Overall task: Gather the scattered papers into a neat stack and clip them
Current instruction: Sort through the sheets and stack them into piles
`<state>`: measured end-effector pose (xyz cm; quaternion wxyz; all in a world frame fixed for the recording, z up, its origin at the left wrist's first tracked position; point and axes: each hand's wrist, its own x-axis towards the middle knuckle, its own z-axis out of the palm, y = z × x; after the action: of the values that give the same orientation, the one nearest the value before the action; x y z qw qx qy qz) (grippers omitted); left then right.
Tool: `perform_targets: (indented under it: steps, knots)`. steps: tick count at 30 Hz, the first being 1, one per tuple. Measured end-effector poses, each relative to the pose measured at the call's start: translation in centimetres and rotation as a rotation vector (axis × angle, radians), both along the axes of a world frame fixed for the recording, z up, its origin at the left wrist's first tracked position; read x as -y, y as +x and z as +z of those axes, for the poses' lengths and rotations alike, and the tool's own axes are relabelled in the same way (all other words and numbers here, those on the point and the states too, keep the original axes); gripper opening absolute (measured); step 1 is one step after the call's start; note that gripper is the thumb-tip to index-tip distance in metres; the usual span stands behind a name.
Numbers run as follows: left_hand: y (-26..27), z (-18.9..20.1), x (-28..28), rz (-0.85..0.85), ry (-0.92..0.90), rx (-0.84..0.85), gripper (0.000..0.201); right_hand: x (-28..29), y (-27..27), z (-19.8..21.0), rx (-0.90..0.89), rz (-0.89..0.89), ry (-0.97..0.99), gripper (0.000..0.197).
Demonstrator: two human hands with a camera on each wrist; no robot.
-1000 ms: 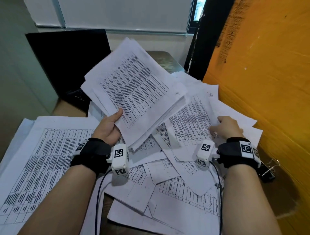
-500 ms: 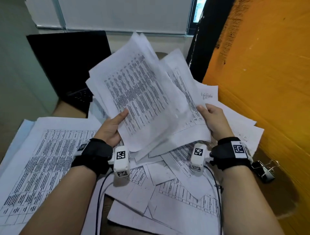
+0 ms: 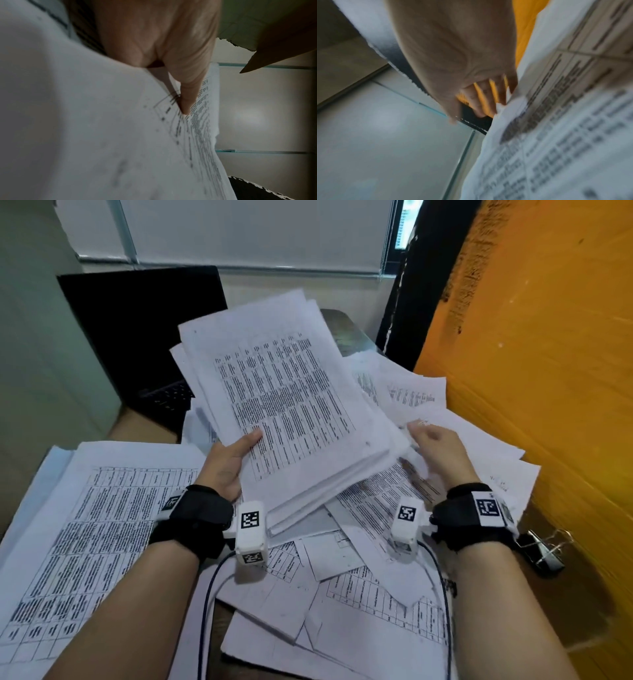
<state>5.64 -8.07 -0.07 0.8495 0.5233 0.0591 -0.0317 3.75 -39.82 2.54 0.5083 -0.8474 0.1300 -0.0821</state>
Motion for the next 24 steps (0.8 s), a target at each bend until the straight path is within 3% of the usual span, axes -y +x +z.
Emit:
perform_targets:
  steps: [2,4,6,8,11,13,15,19,24]
  knots:
    - [-0.1,0.1,-0.1,0.012,-0.014,-0.016,0.028,1.4,-0.1,-0.5,-0.191,-0.016,-0.262,0.065]
    - [-0.1,0.1,-0.3,0.030,-0.074,-0.045,0.048,1.8,-0.3,-0.5,-0.348,0.095,-0.384,0.077]
    - [-0.1,0.2,-0.5,0.039,-0.136,-0.051,0.051,1.8,-0.3,-0.3,-0.386,0.188,-0.433,0.062]
    - [-0.2,0.4,-0.4,0.007,-0.163,-0.024,0.040,1.6,-0.2,-0.4,-0.260,0.203,-0.322,0.031]
    - [-0.2,0.5,-0.3,-0.016,-0.221,0.023,0.041,1.9,0.3,-0.8,0.102,-0.050,0.066,0.030]
    - [-0.1,0.6,-0.4,-0.048,-0.243,0.034,0.033,1.6,0.3,-0.6,0.247,-0.150,0.260,0.019]
    - [-0.2,0.7,-0.4,-0.074,-0.218,0.052,0.026,1.0,0.4,-0.7,0.262,-0.097,0.286,0.020]
    - [-0.6,0.8,0.4,-0.095,-0.091,0.079,0.024,-0.9,0.2,-0.4,0.216,0.043,0.142,0.022]
    - [-0.1,-0.3,0.6,-0.125,0.282,-0.025,0.038,-2.6,-0.1,0.1,0.021,0.208,0.193,0.030]
